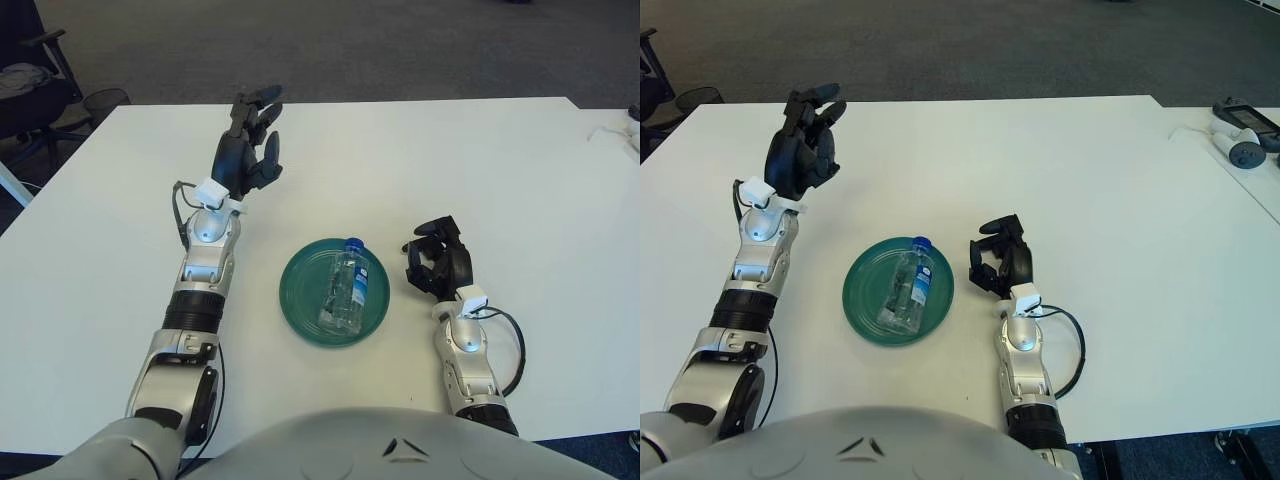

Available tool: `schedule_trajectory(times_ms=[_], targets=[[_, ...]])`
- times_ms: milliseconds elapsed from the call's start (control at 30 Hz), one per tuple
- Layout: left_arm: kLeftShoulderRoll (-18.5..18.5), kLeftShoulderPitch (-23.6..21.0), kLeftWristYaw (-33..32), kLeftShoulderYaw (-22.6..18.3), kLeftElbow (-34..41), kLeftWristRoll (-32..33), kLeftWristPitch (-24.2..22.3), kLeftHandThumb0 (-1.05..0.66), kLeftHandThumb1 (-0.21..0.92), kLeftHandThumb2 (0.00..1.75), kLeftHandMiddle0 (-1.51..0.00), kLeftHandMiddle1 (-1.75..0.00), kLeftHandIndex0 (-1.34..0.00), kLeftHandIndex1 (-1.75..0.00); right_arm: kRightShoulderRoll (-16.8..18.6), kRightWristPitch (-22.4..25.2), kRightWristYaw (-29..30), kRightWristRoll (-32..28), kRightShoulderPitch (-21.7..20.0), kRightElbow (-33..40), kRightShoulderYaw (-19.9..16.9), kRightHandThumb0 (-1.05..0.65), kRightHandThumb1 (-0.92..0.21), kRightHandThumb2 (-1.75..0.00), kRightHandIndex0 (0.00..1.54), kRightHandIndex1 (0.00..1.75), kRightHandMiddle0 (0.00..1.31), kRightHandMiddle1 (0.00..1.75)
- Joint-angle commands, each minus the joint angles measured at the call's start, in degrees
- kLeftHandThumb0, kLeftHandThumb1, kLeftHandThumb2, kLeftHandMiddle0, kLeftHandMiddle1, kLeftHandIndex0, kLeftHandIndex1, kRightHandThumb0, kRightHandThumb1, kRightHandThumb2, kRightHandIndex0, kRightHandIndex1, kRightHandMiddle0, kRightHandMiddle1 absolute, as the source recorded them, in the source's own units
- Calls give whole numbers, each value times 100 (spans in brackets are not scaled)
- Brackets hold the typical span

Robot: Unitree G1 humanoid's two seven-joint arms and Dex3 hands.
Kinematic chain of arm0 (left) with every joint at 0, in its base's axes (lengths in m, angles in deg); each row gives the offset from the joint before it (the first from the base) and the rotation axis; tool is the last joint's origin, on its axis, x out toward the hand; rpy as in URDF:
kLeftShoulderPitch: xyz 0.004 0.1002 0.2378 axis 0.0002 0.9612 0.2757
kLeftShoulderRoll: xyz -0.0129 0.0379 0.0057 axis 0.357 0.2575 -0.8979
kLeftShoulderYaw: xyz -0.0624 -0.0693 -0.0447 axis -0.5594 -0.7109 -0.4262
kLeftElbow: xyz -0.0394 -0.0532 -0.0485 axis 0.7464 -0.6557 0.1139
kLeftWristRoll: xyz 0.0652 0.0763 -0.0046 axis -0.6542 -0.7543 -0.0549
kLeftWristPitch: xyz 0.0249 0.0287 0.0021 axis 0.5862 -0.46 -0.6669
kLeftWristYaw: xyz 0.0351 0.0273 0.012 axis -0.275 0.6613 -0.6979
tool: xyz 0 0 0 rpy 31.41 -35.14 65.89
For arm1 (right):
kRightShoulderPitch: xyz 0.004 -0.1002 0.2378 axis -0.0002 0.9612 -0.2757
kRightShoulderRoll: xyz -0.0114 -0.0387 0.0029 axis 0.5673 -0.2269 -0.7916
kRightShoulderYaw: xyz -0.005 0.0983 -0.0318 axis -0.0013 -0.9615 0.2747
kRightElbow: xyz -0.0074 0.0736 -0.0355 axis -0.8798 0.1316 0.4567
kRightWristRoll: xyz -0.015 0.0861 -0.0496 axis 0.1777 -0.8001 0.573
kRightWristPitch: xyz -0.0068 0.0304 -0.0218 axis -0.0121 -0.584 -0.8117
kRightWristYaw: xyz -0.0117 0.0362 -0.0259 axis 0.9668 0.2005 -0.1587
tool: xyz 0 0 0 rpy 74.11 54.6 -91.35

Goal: Put the bottle into the plate.

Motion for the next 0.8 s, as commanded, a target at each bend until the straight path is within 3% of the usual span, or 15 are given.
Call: schedule_trajectory(times_ms=[0, 300, 567, 767], targets=[[38, 172, -109, -153, -50, -77, -104, -88, 92, 91, -16, -25, 0, -75, 37, 553, 0, 12, 569, -444, 41, 0, -68, -78, 42, 144, 31, 175], [101, 388, -233, -337, -1046, -360, 558, -83, 92, 92, -16, -19, 0, -72, 56, 604, 37, 33, 600, -385, 40, -1, -68, -77, 42, 144, 30, 175], [389, 306, -597, -293, -1747, -1026, 564, -80, 92, 91, -12, -14, 0, -67, 39, 459, 29, 29, 594, -508, 31, -1, -66, -81, 44, 146, 29, 175], [469, 637, -590, -158, -1806, -1261, 496, -82, 92, 94, -10, -10, 0, -59, 44, 390, 57, 45, 616, -540, 28, -1, -64, -84, 46, 148, 28, 175]])
